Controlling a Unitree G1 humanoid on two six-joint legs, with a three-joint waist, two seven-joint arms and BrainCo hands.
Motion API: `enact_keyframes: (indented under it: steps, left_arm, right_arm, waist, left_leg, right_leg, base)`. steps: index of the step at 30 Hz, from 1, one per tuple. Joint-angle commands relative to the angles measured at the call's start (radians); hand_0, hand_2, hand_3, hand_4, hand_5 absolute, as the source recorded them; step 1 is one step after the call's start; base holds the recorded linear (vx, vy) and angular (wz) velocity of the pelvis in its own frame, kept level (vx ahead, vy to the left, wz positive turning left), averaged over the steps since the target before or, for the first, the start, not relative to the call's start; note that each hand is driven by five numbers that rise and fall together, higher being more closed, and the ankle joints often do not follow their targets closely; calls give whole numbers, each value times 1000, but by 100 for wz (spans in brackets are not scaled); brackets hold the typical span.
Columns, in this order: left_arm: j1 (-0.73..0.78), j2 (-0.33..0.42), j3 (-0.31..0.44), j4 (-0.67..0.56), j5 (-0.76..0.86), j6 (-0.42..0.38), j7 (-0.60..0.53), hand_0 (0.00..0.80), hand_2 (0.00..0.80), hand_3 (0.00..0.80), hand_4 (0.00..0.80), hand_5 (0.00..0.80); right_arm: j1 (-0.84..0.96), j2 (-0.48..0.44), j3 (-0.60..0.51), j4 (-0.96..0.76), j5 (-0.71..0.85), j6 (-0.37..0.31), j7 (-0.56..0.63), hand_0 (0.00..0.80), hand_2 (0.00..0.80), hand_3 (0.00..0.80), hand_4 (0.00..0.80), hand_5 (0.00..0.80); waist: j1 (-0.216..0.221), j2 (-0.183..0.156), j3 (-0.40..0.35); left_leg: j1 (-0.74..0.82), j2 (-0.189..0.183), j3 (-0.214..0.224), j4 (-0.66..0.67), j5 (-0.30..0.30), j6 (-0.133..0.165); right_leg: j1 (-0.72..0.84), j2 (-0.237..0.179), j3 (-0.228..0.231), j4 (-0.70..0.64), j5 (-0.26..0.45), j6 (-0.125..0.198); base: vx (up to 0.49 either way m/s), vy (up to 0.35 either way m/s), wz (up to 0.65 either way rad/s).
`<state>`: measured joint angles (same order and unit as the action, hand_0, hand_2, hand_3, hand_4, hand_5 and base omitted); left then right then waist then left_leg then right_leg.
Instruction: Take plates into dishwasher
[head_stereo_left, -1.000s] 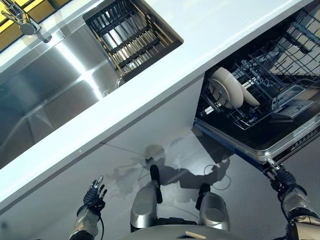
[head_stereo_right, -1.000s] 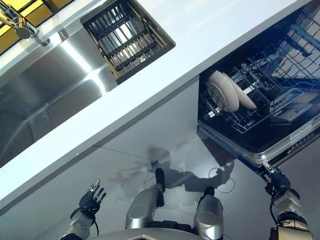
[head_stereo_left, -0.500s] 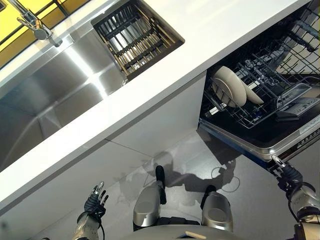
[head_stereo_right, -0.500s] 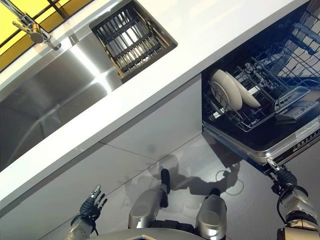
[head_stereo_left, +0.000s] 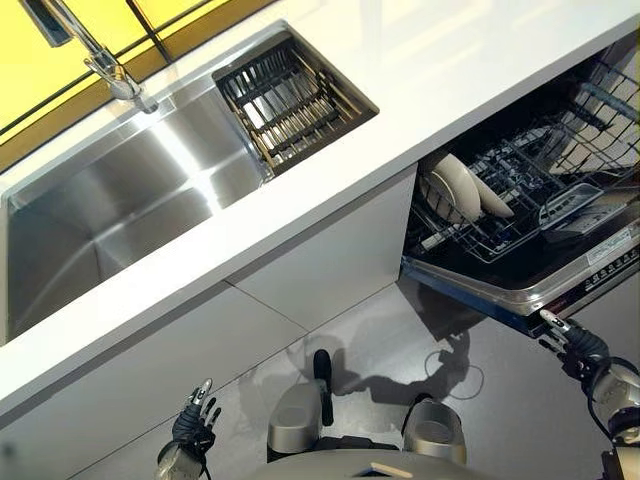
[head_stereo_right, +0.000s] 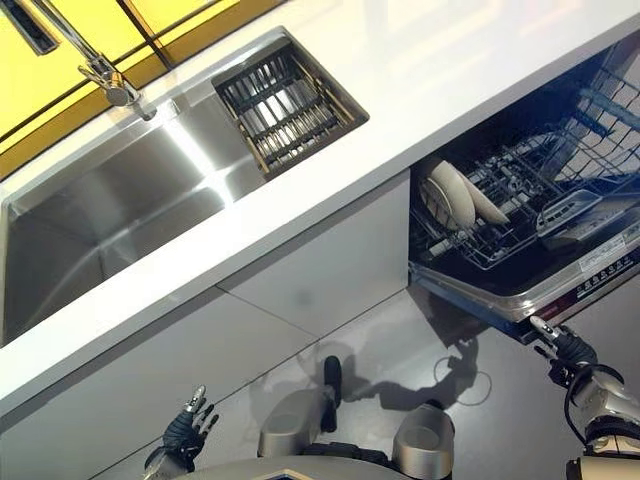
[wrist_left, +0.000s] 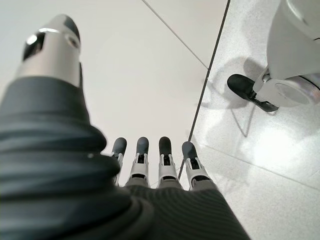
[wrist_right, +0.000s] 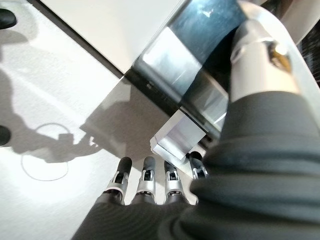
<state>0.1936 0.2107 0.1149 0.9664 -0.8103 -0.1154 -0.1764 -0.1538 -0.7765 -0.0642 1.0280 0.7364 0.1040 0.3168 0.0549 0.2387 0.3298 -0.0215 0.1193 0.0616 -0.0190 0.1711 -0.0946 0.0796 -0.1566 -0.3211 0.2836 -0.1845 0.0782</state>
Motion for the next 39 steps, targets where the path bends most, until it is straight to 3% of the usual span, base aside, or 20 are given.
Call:
enact_keyframes:
  steps: [1,10,17,23,27,31,33,34,38,39]
  left_arm:
    - [-11,75,-63,-18,44,-10,-14,0,0,0,0,0]
    - [-28,94,-63,-9,67,-4,-11,0,0,0,0,0]
    - [-54,90,-71,7,64,-4,-4,0,0,0,0,0]
    - [-81,82,-72,33,71,-6,6,0,0,0,0,0]
    - [-103,69,-74,45,55,-8,16,0,0,0,0,0]
    - [-129,60,-89,46,69,4,18,0,0,0,0,0]
    - [-146,63,-113,56,128,18,5,0,0,0,0,0]
    - [-155,64,-120,62,141,28,12,0,0,0,0,0]
    - [-167,42,-113,72,133,39,19,0,0,0,0,0]
    - [-165,34,-116,68,140,43,14,0,0,0,0,0]
  right_arm:
    - [-489,-3,24,-213,107,-190,159,0,0,0,0,0]
    - [-567,-18,64,-193,145,-185,163,0,0,0,0,0]
    - [-591,-28,81,-161,134,-160,156,0,0,0,0,0]
    - [-527,-4,107,-126,-14,-90,151,0,0,0,0,0]
    - [-397,70,137,-120,-145,-115,139,0,0,0,0,0]
    - [-258,156,145,-131,-241,-148,94,0,0,0,0,0]
    - [-117,194,125,-189,-237,-158,36,0,0,0,0,0]
    - [-63,216,120,-205,-224,-157,15,0,0,0,0,0]
    - [23,309,146,-182,-300,-194,-34,0,0,0,0,0]
    - [37,329,155,-170,-329,-199,-59,0,0,0,0,0]
  waist:
    - [148,-66,-121]
    - [190,-134,-162]
    - [205,-166,-181]
    - [202,-184,-184]
    - [193,-202,-180]
    - [176,-209,-178]
    - [132,-215,-173]
    - [113,-220,-171]
    - [79,-210,-161]
    - [73,-206,-156]
  left_leg:
    - [-90,-37,6,-8,51,-43]
    - [-73,-33,-31,-5,68,-47]
    - [-76,-34,-49,-5,82,-49]
    - [-76,-40,-59,-8,82,-46]
    - [-76,-56,-84,3,45,-30]
    - [-85,-77,-146,9,19,-7]
    - [-99,-114,-241,14,-3,14]
    - [-102,-122,-259,13,6,14]
    - [-109,-90,-212,-2,71,-14]
    - [-112,-75,-179,-8,86,-23]
  right_leg:
    - [72,39,-39,27,-82,-104]
    - [155,75,-59,-61,-55,-100]
    - [186,95,-62,-106,-43,-101]
    - [191,101,-61,-128,-31,-100]
    - [185,97,-48,-136,-22,-95]
    - [159,116,11,-81,-58,-112]
    - [147,160,155,-58,-76,-129]
    - [145,184,185,-72,-67,-138]
    - [131,214,165,-94,-36,-134]
    - [128,217,156,-95,-30,-130]
  base:
    - [19,-31,12]
    - [16,-44,15]
    - [-1,-13,23]
    - [-6,2,0]
    - [-54,-10,-3]
    - [-55,-57,5]
    - [-27,-117,76]
    - [-66,-128,148]
    - [-95,-98,70]
    - [-71,-34,5]
